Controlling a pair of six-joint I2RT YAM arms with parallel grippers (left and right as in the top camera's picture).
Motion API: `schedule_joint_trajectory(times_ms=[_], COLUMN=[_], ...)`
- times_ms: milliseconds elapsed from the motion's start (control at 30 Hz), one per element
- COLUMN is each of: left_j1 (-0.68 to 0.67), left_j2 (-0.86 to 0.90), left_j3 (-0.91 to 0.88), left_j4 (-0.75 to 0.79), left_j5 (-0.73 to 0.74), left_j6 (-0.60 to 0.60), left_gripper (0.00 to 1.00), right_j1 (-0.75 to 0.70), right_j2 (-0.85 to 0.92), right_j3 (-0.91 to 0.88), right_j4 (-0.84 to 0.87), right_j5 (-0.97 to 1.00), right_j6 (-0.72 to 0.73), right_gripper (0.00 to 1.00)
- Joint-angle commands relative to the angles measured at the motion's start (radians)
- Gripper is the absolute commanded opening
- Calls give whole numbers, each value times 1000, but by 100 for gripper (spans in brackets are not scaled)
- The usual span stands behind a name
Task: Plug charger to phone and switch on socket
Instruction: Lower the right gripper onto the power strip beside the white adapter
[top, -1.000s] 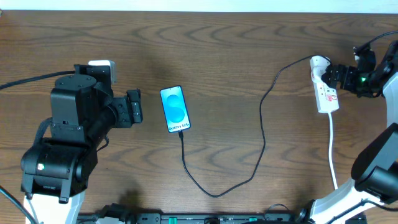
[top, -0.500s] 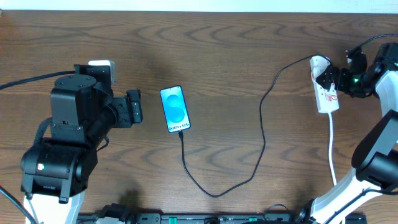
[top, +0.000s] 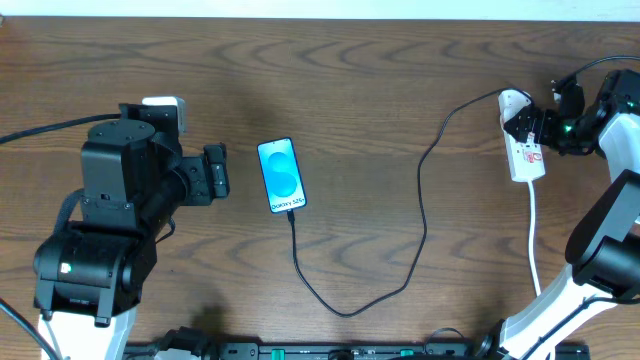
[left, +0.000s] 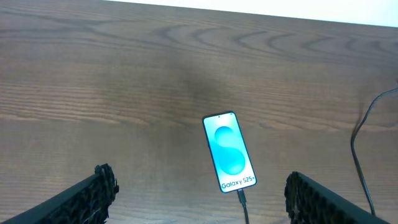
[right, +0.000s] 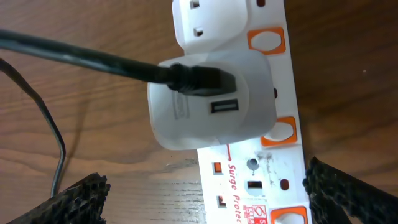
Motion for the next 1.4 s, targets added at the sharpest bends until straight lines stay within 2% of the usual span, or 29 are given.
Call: schedule_joint_trajectory(times_ms=[0,667,933,1367], left_j1=[-2,-2,-2,-2], left_j2=[1,1,1,1], left_j3=[11,11,11,11], left_j4=[0,0,0,0], left_j5=[-10,-10,-10,-10], left_j6=[10,10,10,10], left_gripper=[88,89,88,88], right_j1=[9,60,105,104], right_j2=[10,11,11,11], right_j3=[14,14,12,-1], right_j4=[15,53,61,62], right_j5=[-22,-47,43,46], right_j6=[-13,-13,-12,11], right_gripper=[99,99,99,99])
